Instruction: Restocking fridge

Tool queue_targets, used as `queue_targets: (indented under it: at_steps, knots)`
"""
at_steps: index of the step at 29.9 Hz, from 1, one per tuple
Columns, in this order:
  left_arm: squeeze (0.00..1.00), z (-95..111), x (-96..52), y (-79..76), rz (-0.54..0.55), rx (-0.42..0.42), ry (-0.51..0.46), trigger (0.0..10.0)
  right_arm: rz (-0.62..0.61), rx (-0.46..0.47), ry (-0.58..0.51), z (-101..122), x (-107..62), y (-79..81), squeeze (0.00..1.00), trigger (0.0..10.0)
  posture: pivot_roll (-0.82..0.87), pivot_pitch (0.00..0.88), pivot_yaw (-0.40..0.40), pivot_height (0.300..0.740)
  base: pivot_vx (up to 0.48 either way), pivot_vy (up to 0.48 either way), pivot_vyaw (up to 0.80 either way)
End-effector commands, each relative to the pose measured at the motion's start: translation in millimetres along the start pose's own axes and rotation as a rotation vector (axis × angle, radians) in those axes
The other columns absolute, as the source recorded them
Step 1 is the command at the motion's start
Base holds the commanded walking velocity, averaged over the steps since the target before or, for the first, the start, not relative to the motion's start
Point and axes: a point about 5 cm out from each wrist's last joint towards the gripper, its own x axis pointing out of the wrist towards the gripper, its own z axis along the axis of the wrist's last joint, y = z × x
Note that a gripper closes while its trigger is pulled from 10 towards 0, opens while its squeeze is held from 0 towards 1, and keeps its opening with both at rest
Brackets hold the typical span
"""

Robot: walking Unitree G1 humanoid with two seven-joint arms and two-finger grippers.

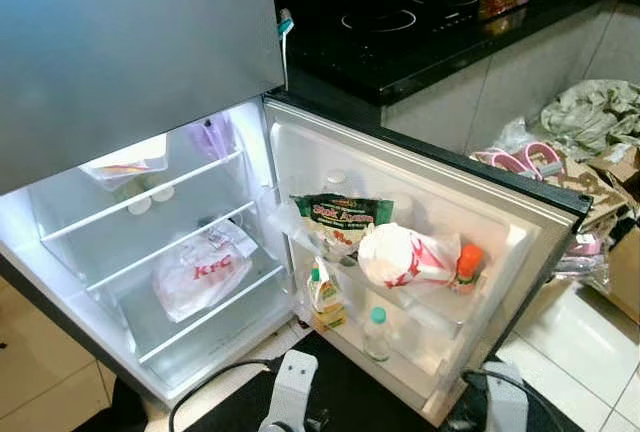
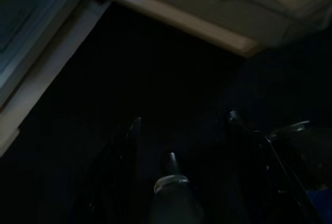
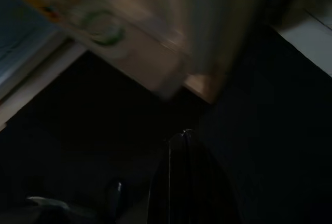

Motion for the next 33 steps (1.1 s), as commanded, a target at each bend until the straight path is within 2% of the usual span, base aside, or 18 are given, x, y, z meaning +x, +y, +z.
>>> queue_targets:
  at_steps: [1, 10, 25, 26, 27, 28, 29, 33]
  knots:
    - [0.00, -8.4, -2.8, 4.4, 0.022, -0.035, 0.027, 10.0, -0.010, 0.012, -0.027, 2.4, -0.2, -0.3, 0.00, 10.0, -0.08, 0.077, 0.057, 0.740, 0.000, 0.000, 0.00]
    - [0.00, -11.8, -2.7, 1.0, 0.036, -0.093, 0.040, 10.0, -0.050, 0.034, -0.034, -0.5, -3.1, -8.6, 0.00, 10.0, -0.10, 0.077, 0.050, 0.740, 0.000, 0.000, 0.00]
    - [0.00, -20.7, -5.6, -1.4, 0.048, -0.092, 0.048, 10.0, -0.050, -0.014, -0.038, 4.6, -3.4, -13.1, 0.00, 10.0, -0.12, 0.073, 0.035, 0.740, 0.000, -0.377, 0.00]
    - [0.00, 1.8, -8.4, 34.3, 0.053, -0.086, -0.040, 10.0, -0.053, -0.019, -0.036, 4.0, -4.0, -14.9, 0.00, 10.0, -0.12, 0.073, 0.031, 0.740, 0.000, -0.398, 0.00]
    - [0.00, 10.3, -10.4, 46.1, 0.053, -0.083, -0.072, 10.0, -0.054, -0.019, -0.035, 3.8, -4.2, -15.3, 0.00, 10.0, -0.12, 0.073, 0.031, 0.740, 0.000, -0.398, 0.00]
    - [0.00, 10.3, -10.4, 46.1, 0.053, -0.083, -0.072, 10.0, -0.054, -0.019, -0.035, 3.8, -4.2, -15.3, 0.00, 10.0, -0.12, 0.073, 0.031, 0.740, 0.000, -0.398, 0.00]
    - [0.00, 15.7, -11.7, 52.7, 0.051, -0.081, -0.094, 10.0, -0.054, -0.021, -0.033, 3.5, -4.3, -15.9, 0.00, 10.0, -0.12, 0.072, 0.030, 0.740, 0.000, -0.394, 0.00]
    - [0.00, 17.7, -12.3, 54.2, 0.050, -0.081, -0.104, 10.0, -0.054, -0.027, -0.032, 4.0, -4.3, -16.0, 0.00, 10.0, -0.12, 0.072, 0.026, 0.740, 0.000, -0.398, 0.00]
